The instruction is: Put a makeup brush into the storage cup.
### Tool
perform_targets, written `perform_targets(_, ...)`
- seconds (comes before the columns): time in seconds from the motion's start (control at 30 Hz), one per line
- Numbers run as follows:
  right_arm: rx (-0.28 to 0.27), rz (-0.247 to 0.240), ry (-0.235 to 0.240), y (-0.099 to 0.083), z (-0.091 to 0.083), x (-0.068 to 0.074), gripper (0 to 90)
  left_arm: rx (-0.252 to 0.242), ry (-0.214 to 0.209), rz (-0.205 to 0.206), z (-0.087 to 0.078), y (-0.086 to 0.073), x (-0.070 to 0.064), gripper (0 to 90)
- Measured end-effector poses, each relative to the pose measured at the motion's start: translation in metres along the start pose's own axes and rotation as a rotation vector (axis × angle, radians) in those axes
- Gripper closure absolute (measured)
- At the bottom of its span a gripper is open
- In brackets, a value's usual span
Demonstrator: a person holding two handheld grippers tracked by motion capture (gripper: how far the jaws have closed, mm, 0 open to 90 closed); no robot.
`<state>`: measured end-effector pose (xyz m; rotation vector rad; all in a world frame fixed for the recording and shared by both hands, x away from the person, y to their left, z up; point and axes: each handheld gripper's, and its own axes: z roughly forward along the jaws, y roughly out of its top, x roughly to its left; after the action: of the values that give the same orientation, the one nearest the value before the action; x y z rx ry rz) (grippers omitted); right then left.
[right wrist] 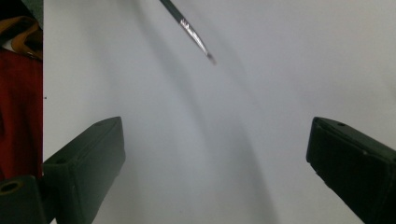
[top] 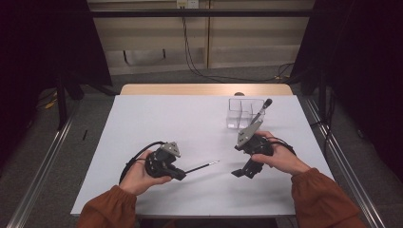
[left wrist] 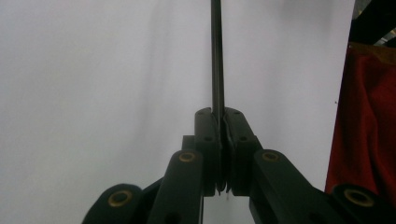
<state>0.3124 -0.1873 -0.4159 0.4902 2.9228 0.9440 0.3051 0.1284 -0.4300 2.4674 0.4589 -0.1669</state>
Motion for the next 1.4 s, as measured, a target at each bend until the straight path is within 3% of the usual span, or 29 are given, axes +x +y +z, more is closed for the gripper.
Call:
perform_targets(0.23, -0.026, 0.04, -0.015, -0.012, 0.002, 0.008, 4.3, -0.067, -0.003, -0.036, -0.01, -0.016, 0.002, 85.5)
perform_targets(0.37, -0.042, 0.035, -0.025, -0.016, 0.005, 0.012, 4.2, -0.099, -0.002, -0.041, -0.012, -0.022, 0.002, 85.5)
perform_targets(0.5, -0.086, 0.052, -0.028, -0.021, 0.008, 0.014, 3.9, -0.11, -0.012, -0.057, -0.012, -0.027, 0.001, 85.4)
perform_targets(0.7, -0.138, 0.085, -0.022, -0.03, 0.013, 0.014, 3.5, -0.177, -0.02, -0.081, -0.015, -0.033, 0.003, 85.4)
perform_targets(0.87, -0.196, 0.11, -0.021, -0.033, 0.008, 0.017, 2.9, -0.22, -0.032, -0.077, -0.014, -0.039, -0.003, 85.3)
perform_targets(1.2, -0.208, 0.128, -0.044, -0.039, 0.015, 0.022, 3.0, -0.292, -0.038, -0.062, -0.011, -0.041, -0.003, 85.4)
perform_targets(1.3, -0.242, 0.129, -0.052, -0.039, 0.013, 0.023, 2.8, -0.315, -0.021, -0.06, -0.011, -0.042, -0.003, 85.4)
perform_targets(1.4, -0.271, 0.14, -0.047, -0.041, 0.014, 0.023, 2.7, -0.343, -0.029, -0.068, -0.012, -0.042, -0.003, 85.4)
